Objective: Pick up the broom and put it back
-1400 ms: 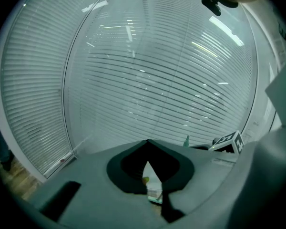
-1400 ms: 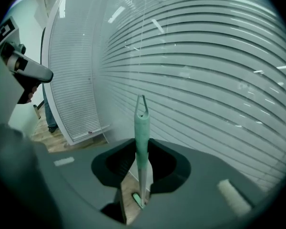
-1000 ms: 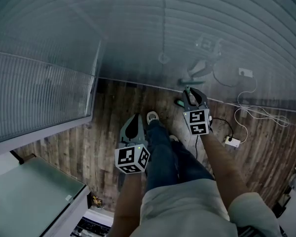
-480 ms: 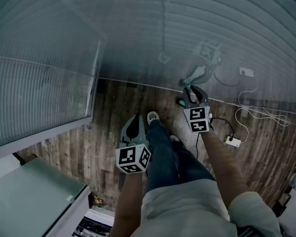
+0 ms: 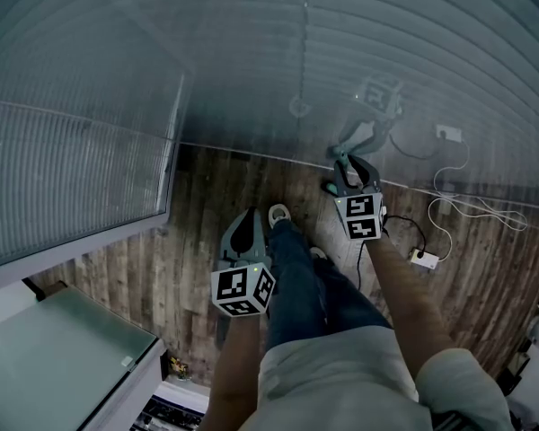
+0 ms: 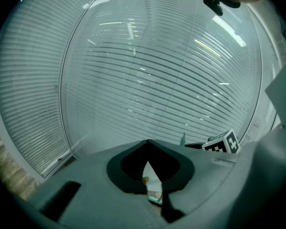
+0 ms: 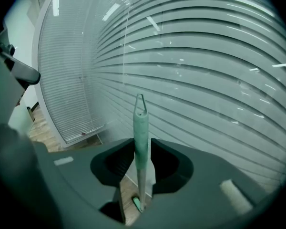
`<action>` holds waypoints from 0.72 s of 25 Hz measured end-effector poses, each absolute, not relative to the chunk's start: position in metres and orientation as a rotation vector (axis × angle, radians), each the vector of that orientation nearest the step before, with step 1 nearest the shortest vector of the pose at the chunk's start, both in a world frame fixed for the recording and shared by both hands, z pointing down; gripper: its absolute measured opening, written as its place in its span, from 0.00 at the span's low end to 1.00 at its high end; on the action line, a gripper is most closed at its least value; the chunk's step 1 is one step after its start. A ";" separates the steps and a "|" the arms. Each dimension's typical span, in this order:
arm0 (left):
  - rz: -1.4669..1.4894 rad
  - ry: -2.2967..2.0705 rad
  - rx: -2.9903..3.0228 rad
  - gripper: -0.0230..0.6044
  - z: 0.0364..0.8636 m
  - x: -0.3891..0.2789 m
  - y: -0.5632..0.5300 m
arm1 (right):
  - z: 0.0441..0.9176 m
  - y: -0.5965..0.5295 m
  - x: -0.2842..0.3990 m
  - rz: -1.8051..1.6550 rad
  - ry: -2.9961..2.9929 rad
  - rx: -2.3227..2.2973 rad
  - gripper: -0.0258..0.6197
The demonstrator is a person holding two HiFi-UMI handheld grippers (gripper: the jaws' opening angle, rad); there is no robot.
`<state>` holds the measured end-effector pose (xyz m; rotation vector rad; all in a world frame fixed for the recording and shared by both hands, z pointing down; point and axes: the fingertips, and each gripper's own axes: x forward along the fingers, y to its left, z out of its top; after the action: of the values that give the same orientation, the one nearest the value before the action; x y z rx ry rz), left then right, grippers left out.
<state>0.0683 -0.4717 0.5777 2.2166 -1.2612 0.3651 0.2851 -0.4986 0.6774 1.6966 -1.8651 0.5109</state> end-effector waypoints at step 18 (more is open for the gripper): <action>0.342 -1.282 2.209 0.05 0.574 0.062 -0.466 | 0.669 -0.493 0.284 0.493 -1.861 1.709 0.22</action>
<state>0.0625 -0.4661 0.5743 2.2093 -1.2824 0.3416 0.2837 -0.4930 0.6689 1.7087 -1.8612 0.4935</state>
